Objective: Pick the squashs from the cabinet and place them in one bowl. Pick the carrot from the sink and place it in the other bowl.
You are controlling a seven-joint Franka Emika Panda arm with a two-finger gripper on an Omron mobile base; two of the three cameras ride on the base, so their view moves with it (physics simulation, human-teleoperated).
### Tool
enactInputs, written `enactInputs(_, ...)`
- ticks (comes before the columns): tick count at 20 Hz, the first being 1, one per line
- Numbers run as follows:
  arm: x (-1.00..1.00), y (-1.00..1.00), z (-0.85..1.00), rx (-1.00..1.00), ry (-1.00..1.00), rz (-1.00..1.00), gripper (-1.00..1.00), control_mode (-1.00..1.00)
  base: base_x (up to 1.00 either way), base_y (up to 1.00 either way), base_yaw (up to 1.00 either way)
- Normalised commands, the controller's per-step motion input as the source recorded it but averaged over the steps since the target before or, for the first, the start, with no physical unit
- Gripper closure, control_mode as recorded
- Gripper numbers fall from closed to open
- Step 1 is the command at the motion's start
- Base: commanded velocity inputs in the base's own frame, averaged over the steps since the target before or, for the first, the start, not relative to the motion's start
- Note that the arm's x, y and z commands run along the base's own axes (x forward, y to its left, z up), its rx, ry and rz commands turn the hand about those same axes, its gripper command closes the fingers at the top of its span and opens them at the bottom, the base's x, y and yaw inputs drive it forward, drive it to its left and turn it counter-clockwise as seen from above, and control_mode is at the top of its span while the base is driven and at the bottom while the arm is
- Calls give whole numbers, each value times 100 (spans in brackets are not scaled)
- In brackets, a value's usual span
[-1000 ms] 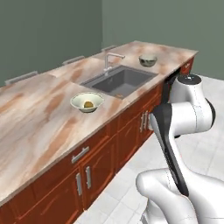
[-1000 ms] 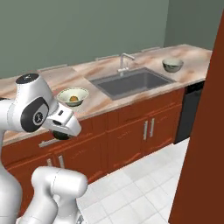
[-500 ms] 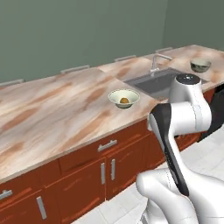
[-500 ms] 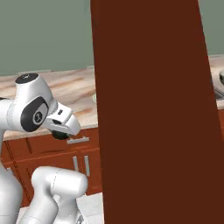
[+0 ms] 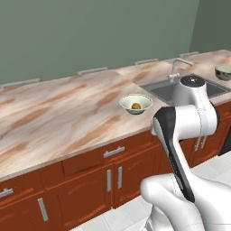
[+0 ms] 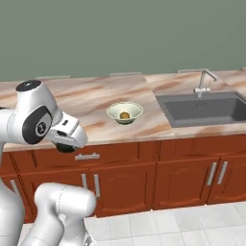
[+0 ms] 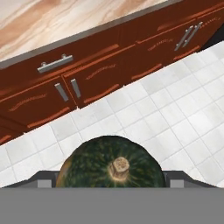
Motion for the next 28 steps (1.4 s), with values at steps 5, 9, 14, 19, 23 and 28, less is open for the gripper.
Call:
enactInputs(5,0,0,0,0,0,0,100,100,50,-36,6)
enactInputs(9,0,0,0,0,0,0,100,100,54,-34,3)
enactInputs(14,0,0,0,0,0,0,100,100,61,-27,6)
enactInputs(19,0,0,0,0,0,0,100,100,55,-30,9)
enactInputs(23,0,0,0,0,0,0,100,100,52,-34,9)
enactInputs(28,0,0,0,0,0,0,100,100,50,-33,9)
